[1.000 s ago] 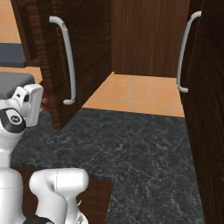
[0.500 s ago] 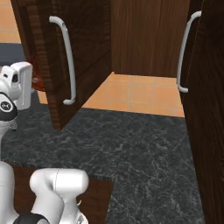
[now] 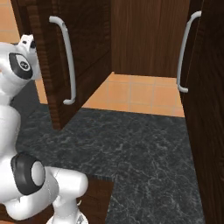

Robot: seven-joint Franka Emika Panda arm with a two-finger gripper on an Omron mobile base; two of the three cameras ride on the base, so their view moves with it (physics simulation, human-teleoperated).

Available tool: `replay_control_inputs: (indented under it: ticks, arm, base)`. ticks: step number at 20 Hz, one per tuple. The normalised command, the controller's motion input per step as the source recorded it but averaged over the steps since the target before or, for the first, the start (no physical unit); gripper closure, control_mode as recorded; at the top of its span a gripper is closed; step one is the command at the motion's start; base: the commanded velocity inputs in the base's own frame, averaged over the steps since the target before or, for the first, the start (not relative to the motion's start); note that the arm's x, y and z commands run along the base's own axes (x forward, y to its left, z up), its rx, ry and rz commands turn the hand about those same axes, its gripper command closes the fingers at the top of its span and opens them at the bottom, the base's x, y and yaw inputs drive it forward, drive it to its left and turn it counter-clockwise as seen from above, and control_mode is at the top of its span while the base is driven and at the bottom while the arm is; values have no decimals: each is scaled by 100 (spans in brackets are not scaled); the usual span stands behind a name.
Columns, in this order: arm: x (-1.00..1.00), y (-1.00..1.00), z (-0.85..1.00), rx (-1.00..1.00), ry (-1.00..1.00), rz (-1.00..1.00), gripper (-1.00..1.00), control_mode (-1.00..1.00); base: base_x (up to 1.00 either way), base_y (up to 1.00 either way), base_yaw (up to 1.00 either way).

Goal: Pick up the bowls on the counter and stack them on top of one another in the open cabinet. Place the smaller bowl on top of the larger bowl.

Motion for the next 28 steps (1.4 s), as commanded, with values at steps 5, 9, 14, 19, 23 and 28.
replay_control_inputs:
  ticks: [5,9,14,19,23,28]
  arm:
    - [100,0,-1,-3,14,0,100,-100]
    - [99,0,0,0,6,0,100,-100]
    - [19,0,0,0,0,0,-100,-100]
    - [-78,0,1,0,-5,0,-100,-100]
    - [-100,0,-10,0,-12,0,-100,-100]
    - [-100,-2,-80,-2,-2,0,-100,-100]
  base:
    - [0,0,0]
    - [0,0,0]
    - [0,0,0]
    - [0,0,0]
    - [0,0,0]
    - [0,0,0]
